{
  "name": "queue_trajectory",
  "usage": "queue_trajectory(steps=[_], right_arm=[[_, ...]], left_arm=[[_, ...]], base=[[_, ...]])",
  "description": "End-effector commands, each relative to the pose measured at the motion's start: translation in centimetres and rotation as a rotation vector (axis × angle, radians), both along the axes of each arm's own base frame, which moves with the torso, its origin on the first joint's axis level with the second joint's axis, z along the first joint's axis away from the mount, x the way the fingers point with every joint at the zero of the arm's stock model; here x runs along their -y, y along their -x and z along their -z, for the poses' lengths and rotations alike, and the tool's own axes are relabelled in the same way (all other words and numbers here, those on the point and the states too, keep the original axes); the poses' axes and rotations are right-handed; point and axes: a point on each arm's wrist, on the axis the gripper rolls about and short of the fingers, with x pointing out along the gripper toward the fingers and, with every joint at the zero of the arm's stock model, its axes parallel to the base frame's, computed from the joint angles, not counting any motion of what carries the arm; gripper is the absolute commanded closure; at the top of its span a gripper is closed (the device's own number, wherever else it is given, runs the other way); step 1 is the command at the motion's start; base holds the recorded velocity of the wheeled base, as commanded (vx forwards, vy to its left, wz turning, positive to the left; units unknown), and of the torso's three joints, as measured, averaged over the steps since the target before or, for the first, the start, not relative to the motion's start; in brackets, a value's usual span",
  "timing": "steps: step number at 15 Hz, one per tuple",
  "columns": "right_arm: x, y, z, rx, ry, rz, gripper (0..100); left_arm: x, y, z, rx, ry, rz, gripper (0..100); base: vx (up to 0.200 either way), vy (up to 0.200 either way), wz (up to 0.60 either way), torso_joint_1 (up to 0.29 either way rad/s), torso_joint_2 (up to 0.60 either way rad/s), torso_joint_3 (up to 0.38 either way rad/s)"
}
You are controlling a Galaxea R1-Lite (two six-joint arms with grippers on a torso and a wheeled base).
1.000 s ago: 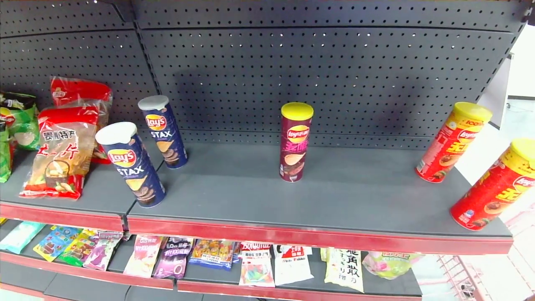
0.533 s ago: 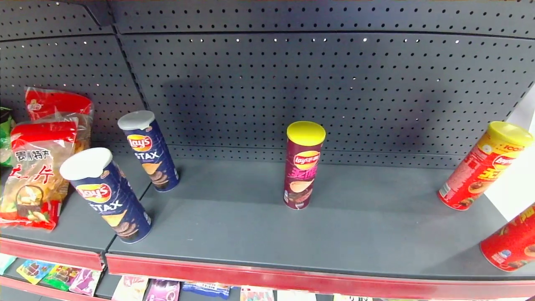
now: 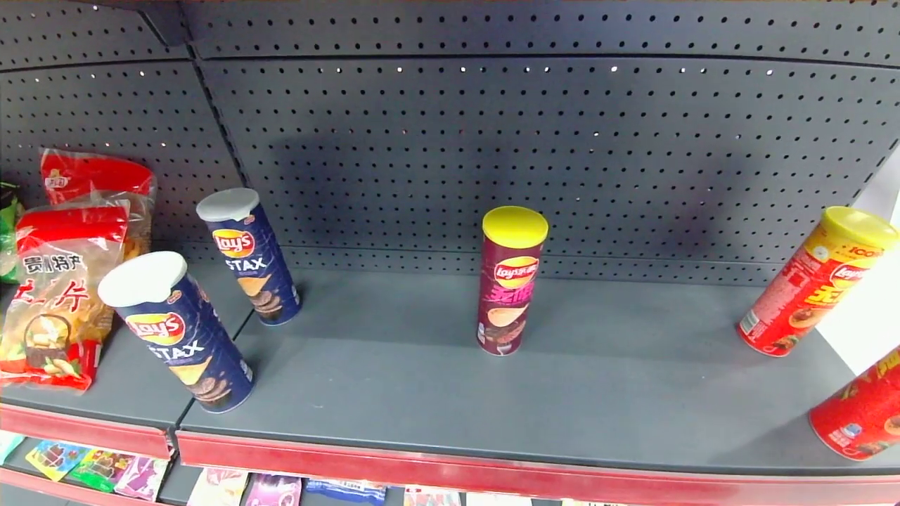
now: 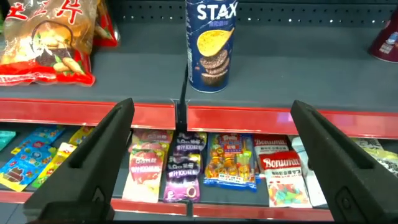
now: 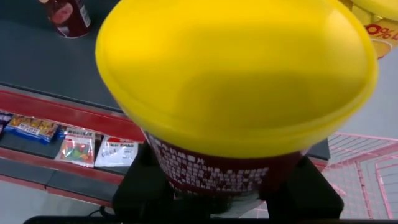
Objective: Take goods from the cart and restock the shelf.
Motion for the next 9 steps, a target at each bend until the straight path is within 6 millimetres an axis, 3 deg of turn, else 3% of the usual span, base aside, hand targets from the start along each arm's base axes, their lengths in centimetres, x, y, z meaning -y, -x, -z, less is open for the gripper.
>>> queue_trajectory(steps=[1, 2, 9], right_arm=[[-0.01, -0.1, -0.01, -0.006, 0.0, -0.003, 100], [-0.02, -0.15, -0.03, -0.007, 0.0, -0.005, 100], [-0.01, 0.08, 0.66, 0.0, -0.01, -0.003, 100]], left_arm=[[0.0, -0.01, 0.01, -0.002, -0.001, 0.001, 0], [0.0, -0.01, 0.0, -0.001, -0.001, 0.001, 0], [0.0, -0.01, 0.01, -0.002, 0.002, 0.001, 0]], base=[[0.0, 0.0, -0.6, 0.002, -0.01, -0.007], [0.0, 0.0, -0.6, -0.007, 0.01, 0.012], [0.0, 0.0, 0.0, 0.0, 0.0, 0.0]])
